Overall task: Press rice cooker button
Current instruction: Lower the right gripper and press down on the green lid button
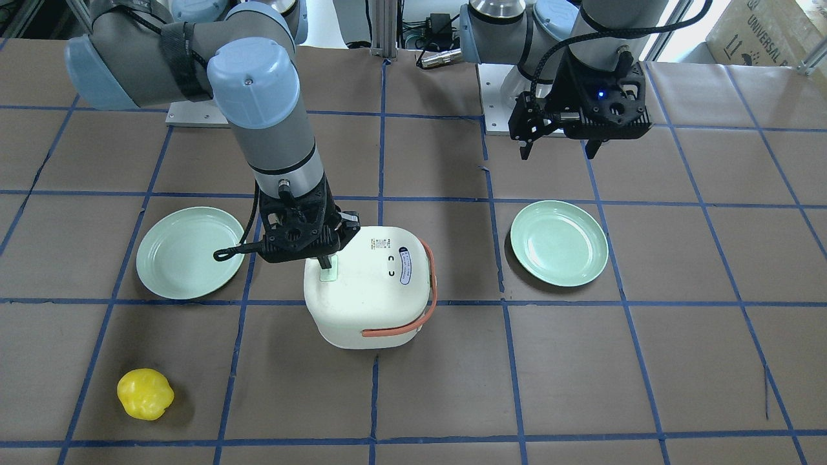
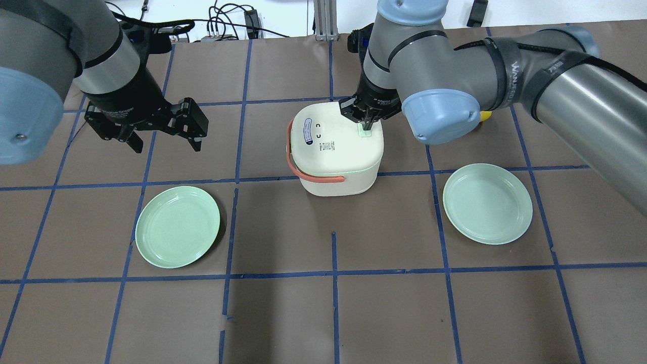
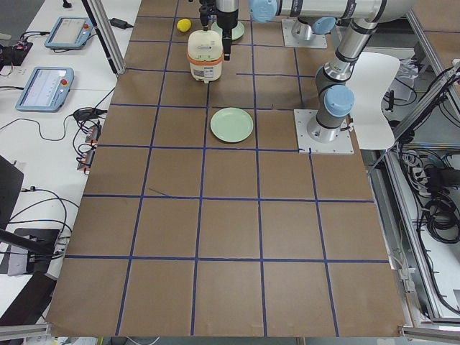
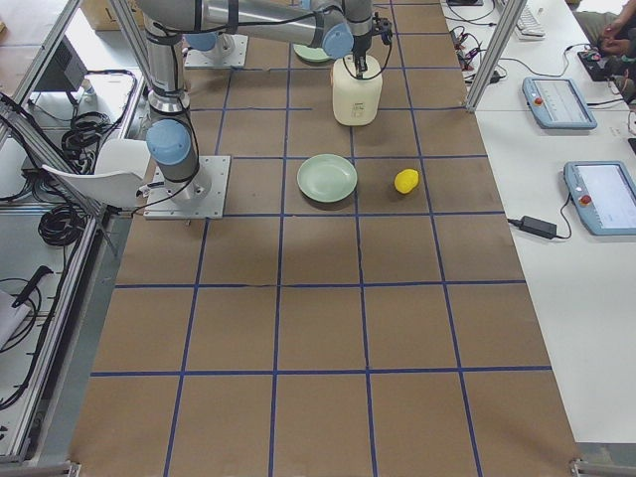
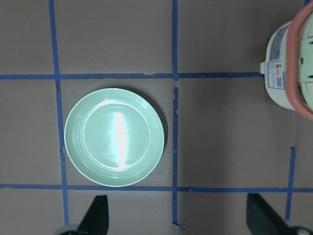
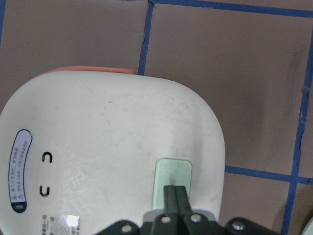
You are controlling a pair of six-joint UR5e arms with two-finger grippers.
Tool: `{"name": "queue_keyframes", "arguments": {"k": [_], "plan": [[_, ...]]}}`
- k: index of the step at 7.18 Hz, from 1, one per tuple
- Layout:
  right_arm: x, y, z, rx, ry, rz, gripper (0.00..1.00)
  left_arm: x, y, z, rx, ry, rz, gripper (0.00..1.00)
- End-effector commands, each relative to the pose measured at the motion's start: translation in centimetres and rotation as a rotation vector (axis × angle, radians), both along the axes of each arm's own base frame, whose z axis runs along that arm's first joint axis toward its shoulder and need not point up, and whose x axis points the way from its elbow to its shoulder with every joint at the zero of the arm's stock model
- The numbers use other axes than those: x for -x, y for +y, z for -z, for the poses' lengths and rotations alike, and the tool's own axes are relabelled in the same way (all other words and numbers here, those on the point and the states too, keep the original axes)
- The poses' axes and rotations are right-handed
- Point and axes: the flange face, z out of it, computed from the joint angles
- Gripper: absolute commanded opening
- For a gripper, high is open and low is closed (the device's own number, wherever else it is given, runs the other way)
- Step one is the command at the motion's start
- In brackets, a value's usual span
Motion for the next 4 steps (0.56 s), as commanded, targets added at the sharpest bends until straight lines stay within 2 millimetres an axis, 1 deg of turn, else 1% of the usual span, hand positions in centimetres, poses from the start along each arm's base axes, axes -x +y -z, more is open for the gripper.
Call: {"name": "queue_keyframes", "arguments": {"k": [1,4], "plan": [[0.04,0.25,0.75,0.001,0.000,0.000,0.05,0.00,0.00,0.00,0.000,0.000,0.000,1.00],[-0.06,0.26,0.86,0.003,0.000,-0.003,0.05,0.00,0.00,0.00,0.000,0.000,0.000,1.00]]}}
